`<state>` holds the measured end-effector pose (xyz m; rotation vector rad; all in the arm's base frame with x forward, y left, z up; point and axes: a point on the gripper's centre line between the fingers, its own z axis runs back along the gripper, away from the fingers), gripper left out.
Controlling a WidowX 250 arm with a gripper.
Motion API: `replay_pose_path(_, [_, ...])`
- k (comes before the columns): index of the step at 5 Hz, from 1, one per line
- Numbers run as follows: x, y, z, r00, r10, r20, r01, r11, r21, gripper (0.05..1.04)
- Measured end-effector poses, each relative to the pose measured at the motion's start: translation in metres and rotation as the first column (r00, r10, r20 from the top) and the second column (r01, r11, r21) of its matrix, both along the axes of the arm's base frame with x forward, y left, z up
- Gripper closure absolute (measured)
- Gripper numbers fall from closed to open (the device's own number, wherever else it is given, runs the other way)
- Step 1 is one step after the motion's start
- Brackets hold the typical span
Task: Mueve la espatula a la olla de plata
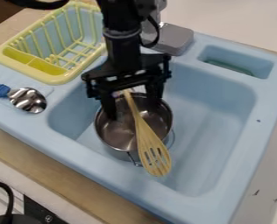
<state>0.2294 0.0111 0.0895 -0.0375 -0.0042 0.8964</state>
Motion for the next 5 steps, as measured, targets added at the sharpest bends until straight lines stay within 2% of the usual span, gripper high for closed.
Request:
replay_pose_path(1, [0.003, 0.001, 0.019, 0.999, 0.005, 0.053, -0.006, 1.0, 0.008, 0.085])
replay_pose_path(2, [0.004, 0.001, 0.034, 0.999, 0.011, 0.048, -0.013, 0.999, 0.031, 0.085])
replay_pose_path(3, [0.004, -0.003, 0.038, 0.998, -0.046, 0.045, 0.044, 0.998, 0.039, 0.085])
replay_pose_path(4, [0.015, -0.014, 0.038, 0.98, -0.198, 0.002, 0.197, 0.979, 0.051, 0.085])
replay_pose_path(5, [0.021, -0.033, 0.042, 0.939, -0.345, -0.02, 0.345, 0.935, 0.079, 0.085])
